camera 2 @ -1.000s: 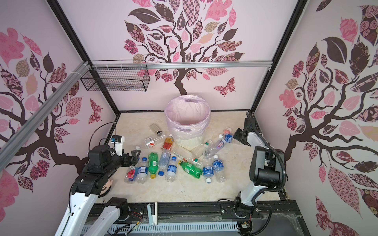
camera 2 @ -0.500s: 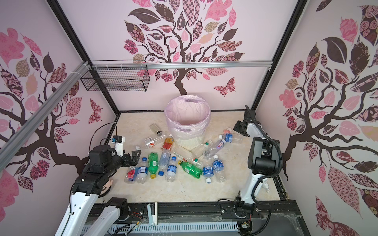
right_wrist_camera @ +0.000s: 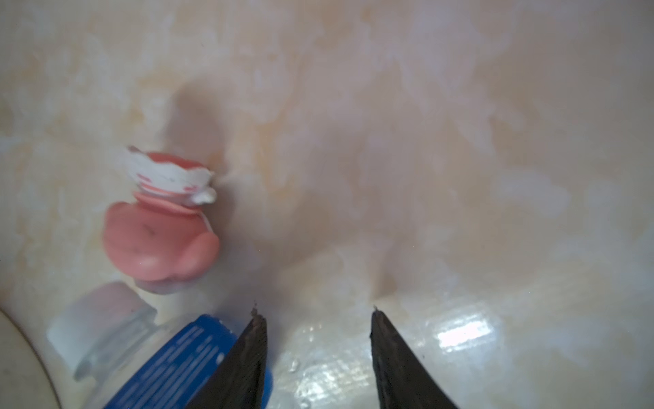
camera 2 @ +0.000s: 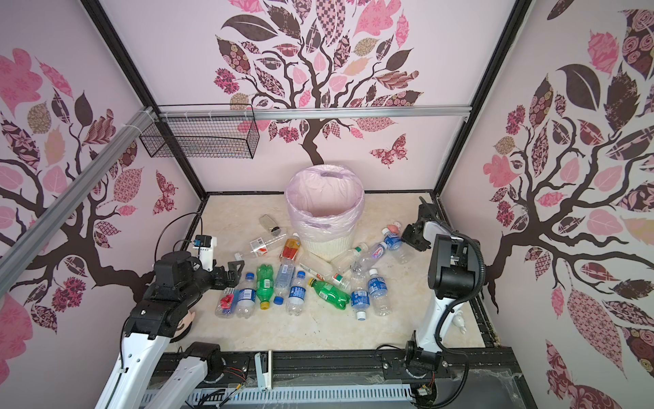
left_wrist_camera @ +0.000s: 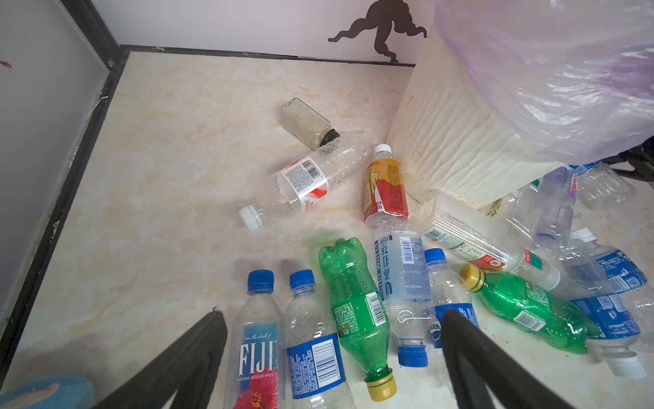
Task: Throw the plastic bottles in the bin
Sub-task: Rotate the plastic bottle at the middle-right of the table, then pick up the plastic bottle from the middle-right of the table.
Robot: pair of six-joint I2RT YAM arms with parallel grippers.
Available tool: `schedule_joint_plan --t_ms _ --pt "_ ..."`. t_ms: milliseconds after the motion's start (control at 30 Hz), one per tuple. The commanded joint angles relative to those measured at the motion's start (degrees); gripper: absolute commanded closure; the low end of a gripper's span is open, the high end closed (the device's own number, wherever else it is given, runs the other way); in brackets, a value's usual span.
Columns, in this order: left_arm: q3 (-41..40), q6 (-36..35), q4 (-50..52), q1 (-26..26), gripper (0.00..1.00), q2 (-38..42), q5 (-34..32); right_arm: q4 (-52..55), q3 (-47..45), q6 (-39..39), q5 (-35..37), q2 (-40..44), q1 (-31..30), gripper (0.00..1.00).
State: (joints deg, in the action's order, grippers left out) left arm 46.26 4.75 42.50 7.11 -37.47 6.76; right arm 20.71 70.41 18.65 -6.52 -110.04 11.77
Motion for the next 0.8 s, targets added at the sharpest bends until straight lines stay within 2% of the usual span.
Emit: schedule_joint_plan --t_ms 0,133,333,567,767 --pt "-0.2 0.0 -0.8 -0.2 0.02 0.4 0.7 -0.7 -3.8 1.3 -1.8 6.4 0.0 0.48" --pt "-0.2 0.0 -0.8 -0.2 0.02 0.3 1.0 -1.5 -7.5 1.2 -2.4 10.1 0.0 0.45" --pt "-0.1 0.2 -1.1 -0.3 0.02 0.0 1.3 1.1 -6.1 -0.2 -2.2 14.2 0.0 0.42" --pt "-0.6 1.1 -2.2 -0.3 0.02 -0.4 2.0 4.7 -4.9 -4.6 -4.7 16.8 -1.8 0.26" --pt "-0.5 1.1 -2.0 -0.3 0.02 -0.6 2.0 7.7 -5.1 -7.9 -4.3 16.6 -4.9 0.21"
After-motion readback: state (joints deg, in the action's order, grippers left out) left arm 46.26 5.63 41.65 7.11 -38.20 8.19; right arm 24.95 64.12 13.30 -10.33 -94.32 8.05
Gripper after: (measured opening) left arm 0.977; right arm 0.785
